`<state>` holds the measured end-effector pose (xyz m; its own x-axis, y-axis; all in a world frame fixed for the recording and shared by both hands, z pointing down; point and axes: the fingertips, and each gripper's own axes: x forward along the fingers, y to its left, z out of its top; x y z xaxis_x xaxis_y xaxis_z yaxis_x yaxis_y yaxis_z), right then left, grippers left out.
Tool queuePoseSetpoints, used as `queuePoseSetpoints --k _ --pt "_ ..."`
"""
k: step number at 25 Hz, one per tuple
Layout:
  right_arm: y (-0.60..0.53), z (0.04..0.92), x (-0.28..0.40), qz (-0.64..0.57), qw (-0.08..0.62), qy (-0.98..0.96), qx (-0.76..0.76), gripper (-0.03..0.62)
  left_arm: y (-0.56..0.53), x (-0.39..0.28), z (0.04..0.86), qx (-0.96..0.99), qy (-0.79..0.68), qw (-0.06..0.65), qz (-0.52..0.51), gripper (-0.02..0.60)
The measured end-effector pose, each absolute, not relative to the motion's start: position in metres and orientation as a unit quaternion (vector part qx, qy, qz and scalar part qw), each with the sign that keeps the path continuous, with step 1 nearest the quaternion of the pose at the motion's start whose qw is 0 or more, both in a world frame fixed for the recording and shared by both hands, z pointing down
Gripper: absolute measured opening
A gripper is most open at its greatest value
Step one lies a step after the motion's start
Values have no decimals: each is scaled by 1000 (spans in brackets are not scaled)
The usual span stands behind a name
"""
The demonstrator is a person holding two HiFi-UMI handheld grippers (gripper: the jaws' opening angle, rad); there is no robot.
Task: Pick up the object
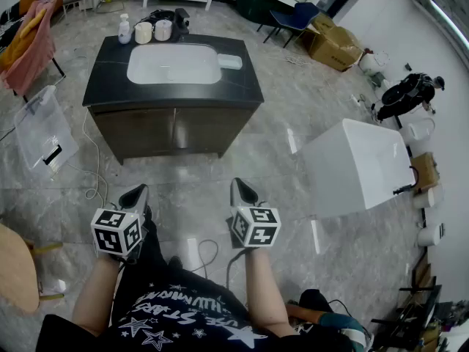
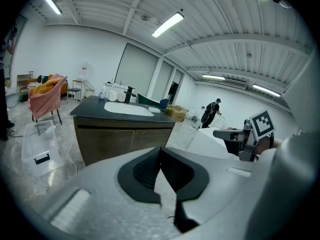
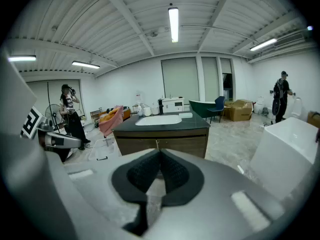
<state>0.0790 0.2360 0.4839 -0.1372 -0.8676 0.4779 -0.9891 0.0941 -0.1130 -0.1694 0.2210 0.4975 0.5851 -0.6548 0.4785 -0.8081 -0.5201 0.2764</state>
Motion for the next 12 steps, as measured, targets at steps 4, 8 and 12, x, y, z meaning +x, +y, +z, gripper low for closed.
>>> queuePoseSetpoints --k 4,8,12 --pt "247 480 73 206 148 -731 633 5 234 -172 493 855 -431 240 159 8" --pt "256 481 71 205 148 -734 630 5 245 -173 494 854 -432 240 160 8" --pt "267 478 75 202 143 -735 631 5 257 -169 491 856 -430 236 161 8"
